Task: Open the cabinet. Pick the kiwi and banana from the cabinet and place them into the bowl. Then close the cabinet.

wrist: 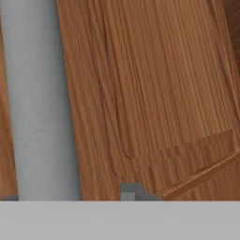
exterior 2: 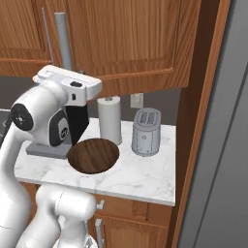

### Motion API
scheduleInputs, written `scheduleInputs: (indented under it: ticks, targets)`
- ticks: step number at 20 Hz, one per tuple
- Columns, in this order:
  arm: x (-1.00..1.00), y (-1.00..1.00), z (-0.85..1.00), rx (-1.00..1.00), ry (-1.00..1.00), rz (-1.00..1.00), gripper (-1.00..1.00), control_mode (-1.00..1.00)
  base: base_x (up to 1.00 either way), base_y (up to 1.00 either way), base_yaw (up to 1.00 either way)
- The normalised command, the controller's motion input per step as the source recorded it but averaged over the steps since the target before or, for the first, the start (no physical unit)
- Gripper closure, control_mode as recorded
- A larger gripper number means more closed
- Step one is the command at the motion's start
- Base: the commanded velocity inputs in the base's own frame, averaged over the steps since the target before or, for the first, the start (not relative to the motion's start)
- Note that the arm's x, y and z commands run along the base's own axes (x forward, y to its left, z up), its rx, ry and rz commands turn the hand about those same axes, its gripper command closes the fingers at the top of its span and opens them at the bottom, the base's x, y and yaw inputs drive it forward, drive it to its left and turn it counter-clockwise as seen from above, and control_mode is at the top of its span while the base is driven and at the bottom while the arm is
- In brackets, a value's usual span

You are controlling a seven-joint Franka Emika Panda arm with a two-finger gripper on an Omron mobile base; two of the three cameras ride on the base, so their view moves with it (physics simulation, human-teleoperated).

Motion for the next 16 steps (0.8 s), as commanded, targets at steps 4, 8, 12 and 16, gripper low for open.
scheduleInputs:
  ticks: [4,8,12,16]
  targets:
    - [-0.39,-1.0,0.12,0.16,0.0,0.0,1.0,-1.0,0.0,0.0,0.0]
    - [-0.32,-1.0,0.08,0.16,0.0,0.0,1.0,-1.0,0.0,0.0,0.0]
    - [-0.18,-1.0,0.03,0.15,0.0,0.0,1.0,-1.0,0.0,0.0,0.0]
    - [-0.01,-1.0,0.0,0.15,0.0,0.0,1.0,-1.0,0.0,0.0,0.0]
